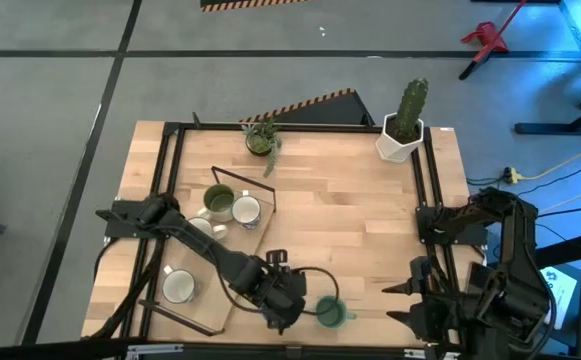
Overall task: Place coffee mugs
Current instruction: Put the purple mug on the shelf
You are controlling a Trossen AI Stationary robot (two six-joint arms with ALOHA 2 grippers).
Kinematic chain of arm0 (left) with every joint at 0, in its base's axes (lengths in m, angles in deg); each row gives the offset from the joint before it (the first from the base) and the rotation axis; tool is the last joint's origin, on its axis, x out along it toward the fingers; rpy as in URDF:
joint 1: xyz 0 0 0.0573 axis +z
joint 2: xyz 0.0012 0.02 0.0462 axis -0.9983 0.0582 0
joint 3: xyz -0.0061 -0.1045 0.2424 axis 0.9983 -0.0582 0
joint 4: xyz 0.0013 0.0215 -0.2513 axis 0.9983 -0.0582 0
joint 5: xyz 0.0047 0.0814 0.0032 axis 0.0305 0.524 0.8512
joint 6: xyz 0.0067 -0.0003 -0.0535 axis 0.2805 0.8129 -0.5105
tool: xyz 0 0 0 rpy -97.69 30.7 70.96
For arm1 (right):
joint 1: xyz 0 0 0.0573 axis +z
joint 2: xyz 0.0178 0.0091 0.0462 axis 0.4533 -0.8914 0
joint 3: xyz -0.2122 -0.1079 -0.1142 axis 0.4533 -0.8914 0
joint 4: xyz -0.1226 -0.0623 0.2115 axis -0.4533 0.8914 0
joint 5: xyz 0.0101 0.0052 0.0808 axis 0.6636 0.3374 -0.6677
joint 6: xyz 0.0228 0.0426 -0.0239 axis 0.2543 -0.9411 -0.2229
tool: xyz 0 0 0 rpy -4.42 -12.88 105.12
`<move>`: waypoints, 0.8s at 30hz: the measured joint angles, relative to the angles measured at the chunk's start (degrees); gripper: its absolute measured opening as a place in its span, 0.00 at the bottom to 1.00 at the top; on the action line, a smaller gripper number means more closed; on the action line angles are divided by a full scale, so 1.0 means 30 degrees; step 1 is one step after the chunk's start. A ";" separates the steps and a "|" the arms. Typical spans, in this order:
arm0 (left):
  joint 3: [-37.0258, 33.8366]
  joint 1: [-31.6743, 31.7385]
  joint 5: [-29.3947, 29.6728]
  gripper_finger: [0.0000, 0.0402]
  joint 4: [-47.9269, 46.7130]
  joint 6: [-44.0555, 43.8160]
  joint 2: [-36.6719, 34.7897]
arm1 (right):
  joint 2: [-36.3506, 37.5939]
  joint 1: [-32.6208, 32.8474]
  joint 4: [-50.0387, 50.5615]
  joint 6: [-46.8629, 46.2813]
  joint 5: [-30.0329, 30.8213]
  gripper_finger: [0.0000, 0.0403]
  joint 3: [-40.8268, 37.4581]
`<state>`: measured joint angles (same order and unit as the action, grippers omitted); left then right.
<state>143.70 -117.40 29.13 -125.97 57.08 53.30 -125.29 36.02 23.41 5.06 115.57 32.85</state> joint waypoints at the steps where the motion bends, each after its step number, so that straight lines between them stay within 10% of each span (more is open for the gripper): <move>1: 0.0000 -0.0035 0.0020 0.42 -0.0387 0.0016 -0.0025 | 0.0000 0.0099 0.0056 -0.0137 0.0022 0.51 0.0000; 24: -0.3860 0.0302 -0.3060 0.41 0.1074 0.2281 -0.0244 | 0.0000 0.0256 0.0804 -0.1145 0.0181 0.51 0.0000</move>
<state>132.12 -116.49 19.95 -122.74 63.92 52.57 -125.29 36.79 25.82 1.63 116.11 32.85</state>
